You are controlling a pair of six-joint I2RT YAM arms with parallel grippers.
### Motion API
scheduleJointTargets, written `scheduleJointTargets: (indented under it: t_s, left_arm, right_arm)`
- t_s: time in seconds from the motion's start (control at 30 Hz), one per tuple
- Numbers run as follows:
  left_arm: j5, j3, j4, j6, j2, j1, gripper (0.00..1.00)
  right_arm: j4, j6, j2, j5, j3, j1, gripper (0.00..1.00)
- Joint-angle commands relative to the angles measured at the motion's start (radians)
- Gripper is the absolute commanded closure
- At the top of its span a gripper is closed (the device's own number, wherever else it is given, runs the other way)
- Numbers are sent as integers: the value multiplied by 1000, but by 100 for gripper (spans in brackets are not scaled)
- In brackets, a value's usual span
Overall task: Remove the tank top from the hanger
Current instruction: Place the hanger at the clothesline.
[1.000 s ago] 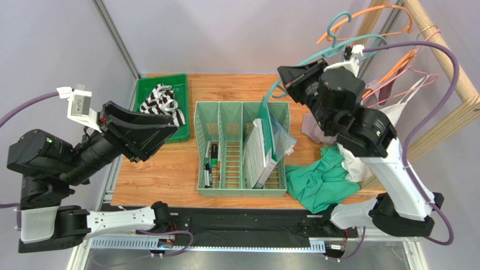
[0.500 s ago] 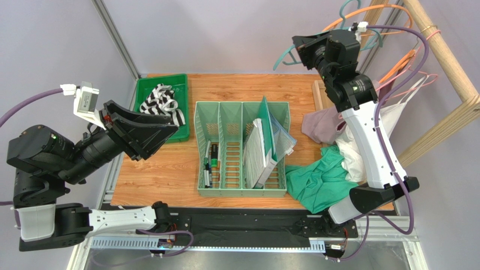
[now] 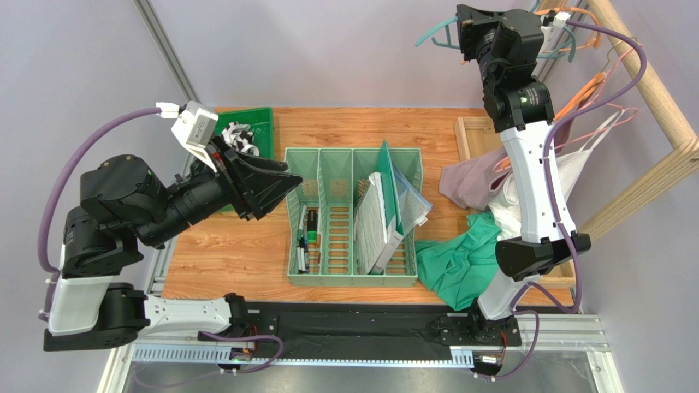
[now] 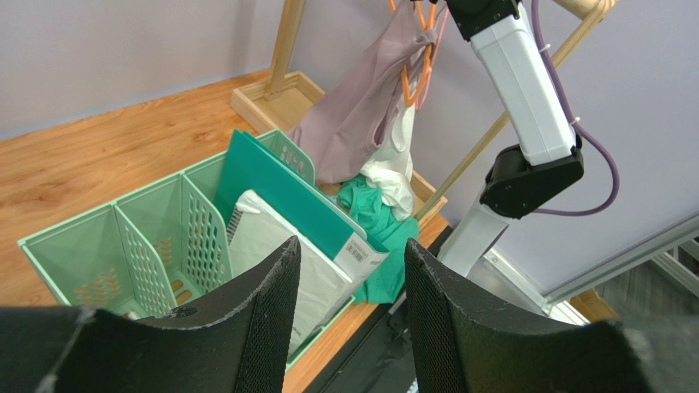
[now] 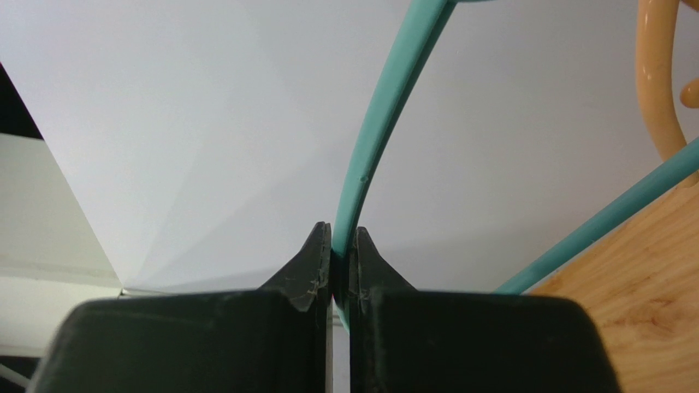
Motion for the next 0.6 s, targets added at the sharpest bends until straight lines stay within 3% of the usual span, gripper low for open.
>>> scheduleJointTargets:
  t_s: [0.0, 0.13, 0.33, 0.47, 0.57]
  left_arm:
    - [-5, 40, -3, 31, 21, 5, 45]
    - [4, 42, 10, 43, 44, 5, 45]
    - [15, 169, 36, 183, 168, 22, 38]
    - [283, 259, 83, 162, 321, 211, 32]
    - [387, 343, 126, 162, 444, 272, 30]
  right_arm:
    - [-9, 84, 29, 124, 88, -22, 100]
    - [-105, 64, 52, 104, 191, -61, 100]
    - [-142, 1, -6, -57, 122, -117, 100]
    - [-153, -62, -58, -201, 59, -134, 100]
    - [-161, -109, -103, -297, 27, -134, 100]
